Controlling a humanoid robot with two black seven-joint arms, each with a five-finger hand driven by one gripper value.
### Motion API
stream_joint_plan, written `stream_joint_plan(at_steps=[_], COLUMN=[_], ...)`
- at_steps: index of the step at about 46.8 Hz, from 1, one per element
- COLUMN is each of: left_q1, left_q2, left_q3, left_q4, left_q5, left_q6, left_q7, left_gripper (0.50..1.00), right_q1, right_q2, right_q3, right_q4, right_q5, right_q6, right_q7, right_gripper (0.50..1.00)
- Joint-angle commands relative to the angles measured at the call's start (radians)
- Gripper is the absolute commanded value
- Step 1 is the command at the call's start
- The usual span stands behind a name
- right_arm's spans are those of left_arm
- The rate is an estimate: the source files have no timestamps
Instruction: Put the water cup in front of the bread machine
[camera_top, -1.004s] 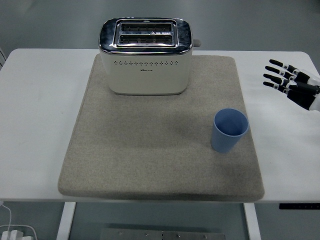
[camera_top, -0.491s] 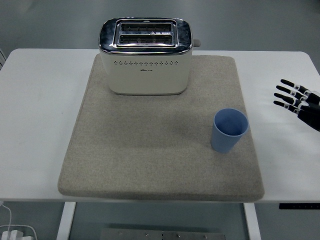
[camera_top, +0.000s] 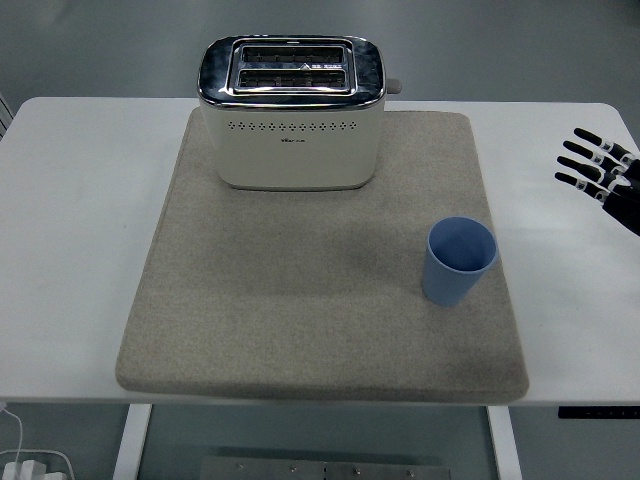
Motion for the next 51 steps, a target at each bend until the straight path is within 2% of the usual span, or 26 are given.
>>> stream_joint_plan(at_steps=[1, 26, 44, 51], left_q1=[0.000, 0.000, 0.000, 0.000], left_q2=[0.000, 0.000, 0.000, 0.000], left_q3=[0.000, 0.000, 0.000, 0.000], left_q4=[0.000, 0.000, 0.000, 0.000], left_q5=[0.000, 0.000, 0.000, 0.000], left_q6=[0.000, 0.000, 0.000, 0.000], left_q7=[0.000, 0.000, 0.000, 0.000], left_gripper=[1.000, 1.000, 1.000, 1.000], right_q1=[0.011, 0.050, 0.056, 0.092], right_q2=[-0.020, -0.134, -0.160, -0.161], right_q3=[-0.002, -0.021, -0.025, -0.020], right_q4=[-0.002, -0.048, -0.036, -0.006], right_q5=[0.000, 0.044, 0.003, 0.004], right_q6=[0.000, 0.000, 0.000, 0.000], right_q7=[0.002, 0.007, 0.005, 0.005], right_gripper=[0.934, 0.934, 0.934, 0.934])
